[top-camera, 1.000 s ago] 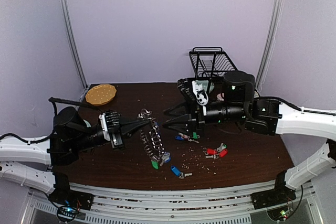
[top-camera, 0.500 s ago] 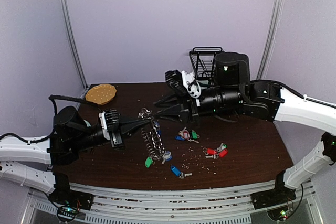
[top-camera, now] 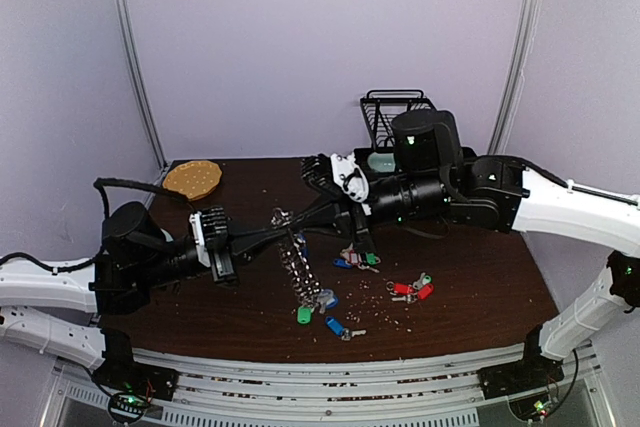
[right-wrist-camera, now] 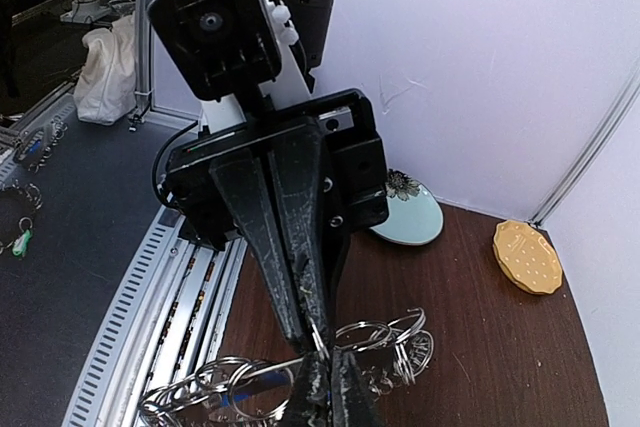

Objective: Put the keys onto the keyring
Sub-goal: Pass from the left arm to the right, then pass from the right arm to the left

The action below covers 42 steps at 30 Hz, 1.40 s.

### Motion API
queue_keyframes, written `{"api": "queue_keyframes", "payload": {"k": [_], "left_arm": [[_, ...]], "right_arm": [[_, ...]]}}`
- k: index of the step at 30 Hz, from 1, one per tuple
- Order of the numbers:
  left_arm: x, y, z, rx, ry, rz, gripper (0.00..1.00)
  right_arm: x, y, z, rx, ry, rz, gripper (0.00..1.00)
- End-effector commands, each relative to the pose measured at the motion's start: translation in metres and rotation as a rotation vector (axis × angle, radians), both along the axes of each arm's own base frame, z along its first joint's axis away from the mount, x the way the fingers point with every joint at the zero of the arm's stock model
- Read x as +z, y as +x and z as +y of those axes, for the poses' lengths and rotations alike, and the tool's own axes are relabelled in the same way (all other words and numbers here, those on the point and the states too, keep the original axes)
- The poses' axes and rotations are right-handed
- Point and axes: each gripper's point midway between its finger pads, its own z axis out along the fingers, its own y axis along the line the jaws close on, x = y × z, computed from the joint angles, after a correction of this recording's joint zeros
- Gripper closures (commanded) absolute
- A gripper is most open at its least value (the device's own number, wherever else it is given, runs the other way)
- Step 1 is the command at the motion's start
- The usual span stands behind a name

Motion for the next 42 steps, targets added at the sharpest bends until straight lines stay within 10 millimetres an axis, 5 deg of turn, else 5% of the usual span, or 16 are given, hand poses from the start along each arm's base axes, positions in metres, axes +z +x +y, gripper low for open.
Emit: {"api": "queue_keyframes", "payload": {"k": [1,4,7,10,22,29,35,42], "left_arm": [[0.037,-0.005,0.005,-0.012,-0.100,-0.042,1.00],[0.031,0.000,0.001,0.000,-0.067,0.012,1.00],[0.022,0.010,-0.001,0.045,0.005,0.080,0.75],[0.016,0.018,0.000,0.093,0.081,0.127,0.66],[0.006,0.024,-0.014,0.096,0.292,0.180,0.82],[-0.004,0.013,-0.017,0.029,0.309,0.203,0.77],[-0.002,0.027,-0.015,0.111,0.298,0.217,0.93],[-0.011,0.034,-0.014,0.150,0.319,0.231,0.86]], "right_arm": [[0.006,0.001,-0.001,-0.014,0.006,-0.016,1.00],[0.008,0.004,-0.006,-0.035,-0.020,-0.032,1.00],[0.004,0.012,-0.012,-0.085,-0.100,-0.064,1.00],[-0.004,0.022,-0.019,-0.157,-0.189,-0.121,1.00],[-0.001,0.027,-0.016,-0.216,-0.257,-0.191,1.00],[0.003,0.025,-0.014,-0.207,-0.233,-0.193,1.00],[0.007,0.023,-0.013,-0.194,-0.215,-0.194,1.00],[0.011,0.019,-0.011,-0.176,-0.190,-0.191,1.00]]}}
